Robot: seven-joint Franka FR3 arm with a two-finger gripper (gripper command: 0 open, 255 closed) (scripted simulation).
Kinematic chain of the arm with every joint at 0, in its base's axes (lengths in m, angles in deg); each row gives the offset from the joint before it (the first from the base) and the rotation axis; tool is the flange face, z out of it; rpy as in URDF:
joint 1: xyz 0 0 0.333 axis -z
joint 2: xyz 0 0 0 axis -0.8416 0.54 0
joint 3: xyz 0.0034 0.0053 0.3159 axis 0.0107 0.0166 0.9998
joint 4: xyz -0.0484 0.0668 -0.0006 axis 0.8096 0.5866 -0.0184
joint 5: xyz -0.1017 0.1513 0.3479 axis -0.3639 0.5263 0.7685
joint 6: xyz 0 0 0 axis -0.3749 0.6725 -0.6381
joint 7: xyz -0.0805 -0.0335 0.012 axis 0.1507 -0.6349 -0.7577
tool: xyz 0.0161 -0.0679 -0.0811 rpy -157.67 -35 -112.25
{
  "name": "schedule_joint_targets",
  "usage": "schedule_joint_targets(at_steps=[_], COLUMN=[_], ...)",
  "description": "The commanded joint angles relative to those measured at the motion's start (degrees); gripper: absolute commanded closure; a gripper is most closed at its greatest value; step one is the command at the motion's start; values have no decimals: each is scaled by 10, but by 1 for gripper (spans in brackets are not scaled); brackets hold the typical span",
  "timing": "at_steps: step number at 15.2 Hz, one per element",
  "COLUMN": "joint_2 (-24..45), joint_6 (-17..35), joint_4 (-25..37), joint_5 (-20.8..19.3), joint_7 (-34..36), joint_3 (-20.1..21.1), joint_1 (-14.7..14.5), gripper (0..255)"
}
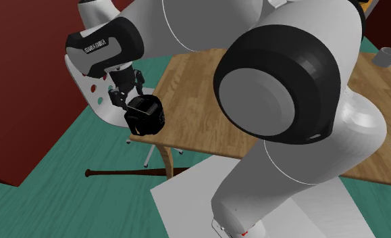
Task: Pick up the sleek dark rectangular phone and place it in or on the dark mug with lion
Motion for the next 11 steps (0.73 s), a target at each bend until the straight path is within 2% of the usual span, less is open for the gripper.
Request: schedule_joint_targets(at_steps=[1,4,11], joint_2=[-5,-15,-15], joint_6=[-19,-73,-73], joint_4=[14,58,58], joint_5=[0,1,1], joint_7=[0,-1,-1], joint_3=[0,0,0], joint_1=[0,0,0], gripper=[0,0,0])
